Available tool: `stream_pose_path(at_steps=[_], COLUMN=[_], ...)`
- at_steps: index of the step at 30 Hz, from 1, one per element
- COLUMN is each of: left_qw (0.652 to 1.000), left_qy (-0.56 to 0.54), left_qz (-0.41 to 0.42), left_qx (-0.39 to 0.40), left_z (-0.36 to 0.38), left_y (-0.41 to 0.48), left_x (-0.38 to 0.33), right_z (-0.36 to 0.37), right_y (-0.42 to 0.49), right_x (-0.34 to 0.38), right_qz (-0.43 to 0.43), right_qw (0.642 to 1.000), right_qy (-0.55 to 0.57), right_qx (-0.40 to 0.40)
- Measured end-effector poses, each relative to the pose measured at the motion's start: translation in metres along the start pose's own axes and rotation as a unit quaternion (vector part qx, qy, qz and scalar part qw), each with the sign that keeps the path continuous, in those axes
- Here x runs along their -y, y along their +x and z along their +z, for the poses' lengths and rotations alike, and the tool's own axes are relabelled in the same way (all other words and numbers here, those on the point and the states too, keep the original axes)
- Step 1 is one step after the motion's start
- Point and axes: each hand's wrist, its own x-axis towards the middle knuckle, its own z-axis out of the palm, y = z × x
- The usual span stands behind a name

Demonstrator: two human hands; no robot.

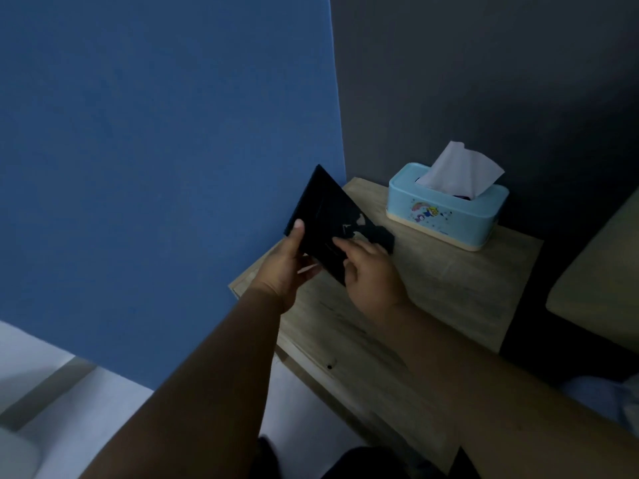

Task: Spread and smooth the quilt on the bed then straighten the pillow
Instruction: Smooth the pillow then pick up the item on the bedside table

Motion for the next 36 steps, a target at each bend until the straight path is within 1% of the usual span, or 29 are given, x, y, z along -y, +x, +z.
stream_pose_path(at_steps=[2,3,7,11,15,20,24,28,32,34,36], left_qw=[0.999,0.999,0.996,0.995,0.994,0.990,0.985,0.978,0.970,0.969,0.972], left_qy=[0.016,0.027,0.071,0.079,0.087,0.107,0.137,0.165,0.192,0.197,0.190], left_qz=[0.011,0.017,0.025,0.032,0.043,0.068,0.090,0.106,0.125,0.130,0.112], left_qx=[-0.029,-0.039,-0.051,-0.043,-0.049,-0.055,-0.063,-0.074,-0.077,-0.079,-0.078], left_z=[-0.004,-0.006,-0.014,-0.018,-0.019,-0.018,-0.014,-0.007,0.000,0.000,-0.001], left_y=[0.001,0.001,0.004,0.004,0.004,0.003,0.002,-0.003,-0.010,-0.011,-0.012], left_x=[-0.006,-0.009,-0.015,-0.018,-0.020,-0.021,-0.022,-0.024,-0.025,-0.023,-0.022], right_z=[-0.004,-0.007,-0.016,-0.017,-0.011,-0.009,-0.017,-0.034,-0.048,-0.053,-0.054], right_y=[0.005,0.008,0.014,0.011,0.008,0.007,0.006,0.010,0.018,0.020,0.018], right_x=[-0.006,-0.009,-0.022,-0.030,-0.032,-0.029,-0.025,-0.017,-0.016,-0.014,-0.013], right_qz=[0.006,0.014,0.050,0.053,0.033,0.012,-0.005,-0.057,-0.111,-0.119,-0.113], right_qw=[0.999,0.999,0.985,0.964,0.952,0.942,0.930,0.914,0.881,0.871,0.863], right_qy=[-0.021,-0.040,-0.158,-0.242,-0.296,-0.331,-0.368,-0.401,-0.460,-0.474,-0.488], right_qx=[-0.025,-0.023,0.051,0.092,0.074,0.051,0.016,-0.009,0.017,0.037,0.064])
